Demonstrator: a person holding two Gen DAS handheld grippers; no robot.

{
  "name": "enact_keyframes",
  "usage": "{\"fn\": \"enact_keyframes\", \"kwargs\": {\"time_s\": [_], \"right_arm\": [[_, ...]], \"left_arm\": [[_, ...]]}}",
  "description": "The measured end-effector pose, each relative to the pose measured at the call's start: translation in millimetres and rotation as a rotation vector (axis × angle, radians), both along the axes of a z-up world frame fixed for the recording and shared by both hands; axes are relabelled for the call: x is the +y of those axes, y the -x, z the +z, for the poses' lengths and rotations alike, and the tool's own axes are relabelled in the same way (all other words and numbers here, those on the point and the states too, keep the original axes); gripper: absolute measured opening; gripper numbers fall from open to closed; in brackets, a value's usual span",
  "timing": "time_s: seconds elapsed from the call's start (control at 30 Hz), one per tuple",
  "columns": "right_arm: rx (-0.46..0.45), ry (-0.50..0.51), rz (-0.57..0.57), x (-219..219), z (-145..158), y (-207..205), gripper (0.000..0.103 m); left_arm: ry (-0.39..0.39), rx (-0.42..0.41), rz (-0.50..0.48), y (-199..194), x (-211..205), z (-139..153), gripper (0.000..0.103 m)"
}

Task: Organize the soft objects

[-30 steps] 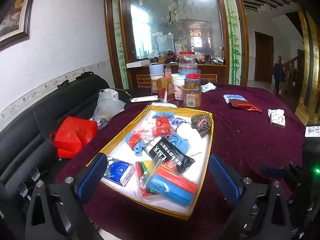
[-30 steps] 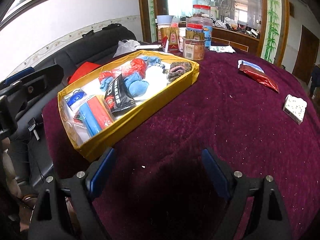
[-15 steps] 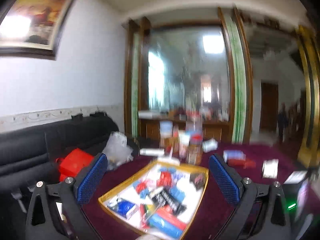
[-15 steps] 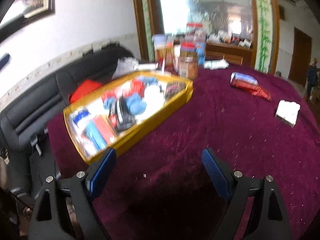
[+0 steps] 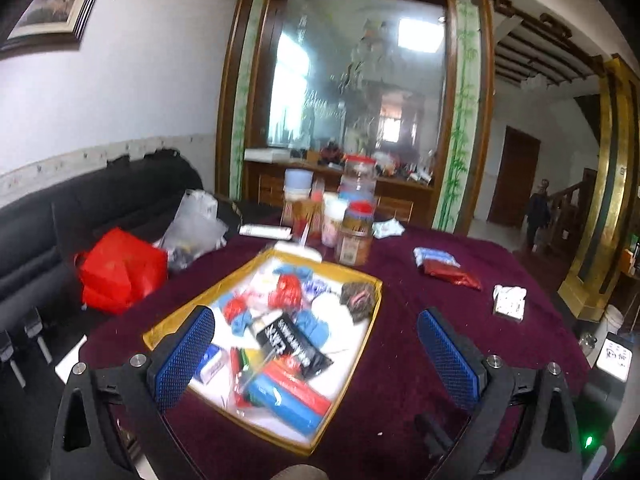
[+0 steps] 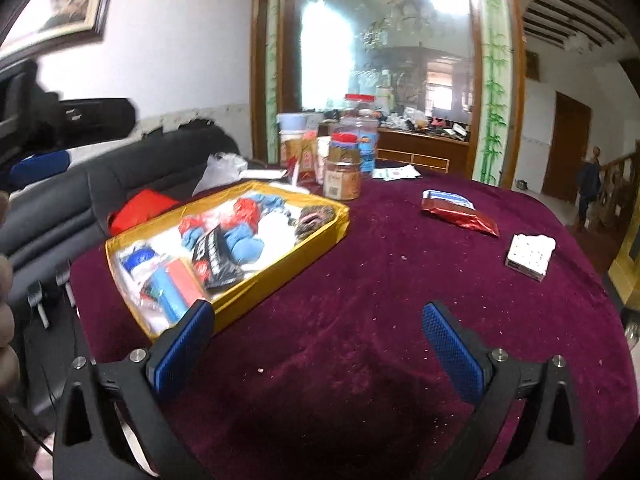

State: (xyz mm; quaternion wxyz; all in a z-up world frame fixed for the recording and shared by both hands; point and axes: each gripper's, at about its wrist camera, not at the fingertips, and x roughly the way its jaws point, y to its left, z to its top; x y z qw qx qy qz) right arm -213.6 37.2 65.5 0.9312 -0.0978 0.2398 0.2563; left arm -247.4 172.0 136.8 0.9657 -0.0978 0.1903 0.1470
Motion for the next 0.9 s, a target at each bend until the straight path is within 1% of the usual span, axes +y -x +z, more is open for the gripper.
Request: {"fn": "enact_keyframes", "kwargs": {"time_s": [0.13,0.23,0.3,0.37,0.53,0.9], "right_arm": [[0.020,0.093,0.057,20,-8,3,0.103],[0.040,0.136,0.092,33,-14,4,0.103],[0.053,0.140,0.099,36,-18,5,0.103],[0.066,0.148,0.099,40,-22,4,0.103],[0.083,0.170,0.096,46,-26,1,0.103],[0.117,0.217,0.095,65,-34,-12,0.103]], "left_arm": [[0.050,0.029,-0.008,-3,8,-7,0.103],[0.058,0.048,-0.003,-6,11,-13,0.102],[0.051,0.064,0.004,-9,15,-17,0.102],[0.070,0.080,0.003,-11,20,-22,0.102],[0.084,0.112,0.033,-14,33,-33,0.102],[0.112,0.143,0.105,-17,65,-48,0.102]]}}
